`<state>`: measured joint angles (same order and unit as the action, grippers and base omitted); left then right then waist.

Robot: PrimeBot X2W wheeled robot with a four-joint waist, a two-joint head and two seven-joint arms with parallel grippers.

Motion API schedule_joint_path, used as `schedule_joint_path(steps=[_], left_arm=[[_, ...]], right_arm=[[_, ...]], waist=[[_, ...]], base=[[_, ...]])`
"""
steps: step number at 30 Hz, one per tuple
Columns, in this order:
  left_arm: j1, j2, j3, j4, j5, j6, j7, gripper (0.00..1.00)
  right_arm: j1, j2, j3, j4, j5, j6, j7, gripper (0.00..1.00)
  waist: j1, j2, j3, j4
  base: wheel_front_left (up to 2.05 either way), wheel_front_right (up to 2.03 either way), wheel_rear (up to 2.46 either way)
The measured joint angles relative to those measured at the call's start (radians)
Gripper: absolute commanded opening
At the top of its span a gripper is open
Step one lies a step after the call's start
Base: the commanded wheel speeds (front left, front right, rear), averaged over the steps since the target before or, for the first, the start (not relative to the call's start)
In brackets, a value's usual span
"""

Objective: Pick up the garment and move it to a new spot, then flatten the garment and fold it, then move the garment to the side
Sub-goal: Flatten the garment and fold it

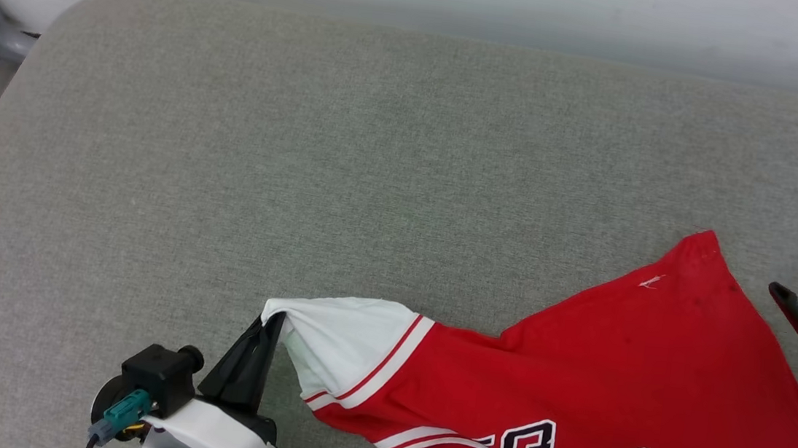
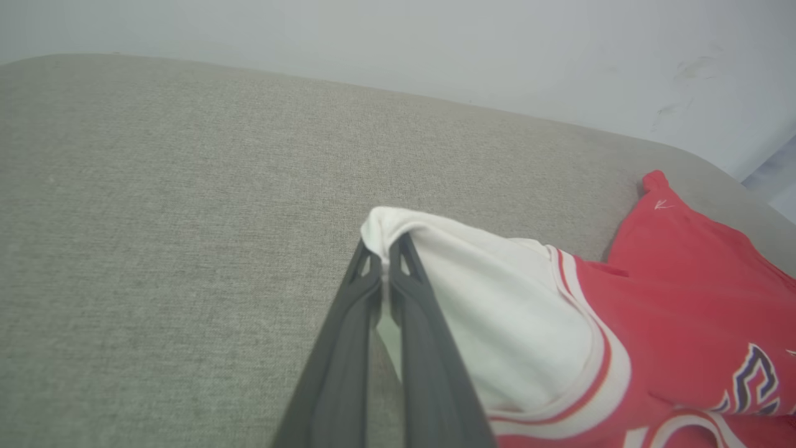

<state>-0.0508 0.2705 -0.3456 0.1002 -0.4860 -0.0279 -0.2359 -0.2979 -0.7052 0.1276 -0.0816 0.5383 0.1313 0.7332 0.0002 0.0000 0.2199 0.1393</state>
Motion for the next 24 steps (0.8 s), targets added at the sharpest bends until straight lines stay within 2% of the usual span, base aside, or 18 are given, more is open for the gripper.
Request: schedule_joint_path(steps=[5,9,16,22,23,24], left_arm=[[-0.034,-0.011,-0.013,-0.007,0.007,-0.007,0.0,0.0],[-0.07,-0.024,-0.029,-0.007,0.011,-0.018,-0.003,0.0],[-0.12,-0.045,-0.044,0.008,0.017,-0.034,-0.011,0.0],[-0.125,-0.057,-0.046,0.035,0.017,-0.042,-0.017,0.0],[-0.125,-0.058,-0.044,0.038,0.017,-0.043,-0.02,0.0],[-0.125,-0.058,-0.043,0.041,0.017,-0.043,-0.02,0.0]], right_arm=[[-0.156,-0.022,0.155,0.124,0.008,0.0,0.107,1.0],[-0.258,-0.02,0.233,0.221,-0.005,0.0,0.13,1.0],[-0.344,0.021,0.305,0.401,-0.02,0.0,0.096,1.0],[-0.361,0.007,0.372,0.474,0.023,-0.004,0.086,1.0],[-0.361,0.003,0.38,0.479,0.03,-0.005,0.075,0.69],[-0.361,0.001,0.387,0.485,0.037,-0.005,0.066,0.03]], waist=[[0.0,0.0,0.041,0.033],[0.0,0.0,0.075,0.061],[0.0,0.0,0.138,0.112],[-0.0001,0.0,0.155,0.136],[-0.0002,0.0,0.152,0.135],[-0.0001,0.0,0.149,0.133]], base=[[0.0,0.0,0.0],[0.0,0.0,0.0],[0.0,0.0,0.0],[0.0,0.0,0.0],[0.0,0.0,0.0],[0.0,0.0,0.0]])
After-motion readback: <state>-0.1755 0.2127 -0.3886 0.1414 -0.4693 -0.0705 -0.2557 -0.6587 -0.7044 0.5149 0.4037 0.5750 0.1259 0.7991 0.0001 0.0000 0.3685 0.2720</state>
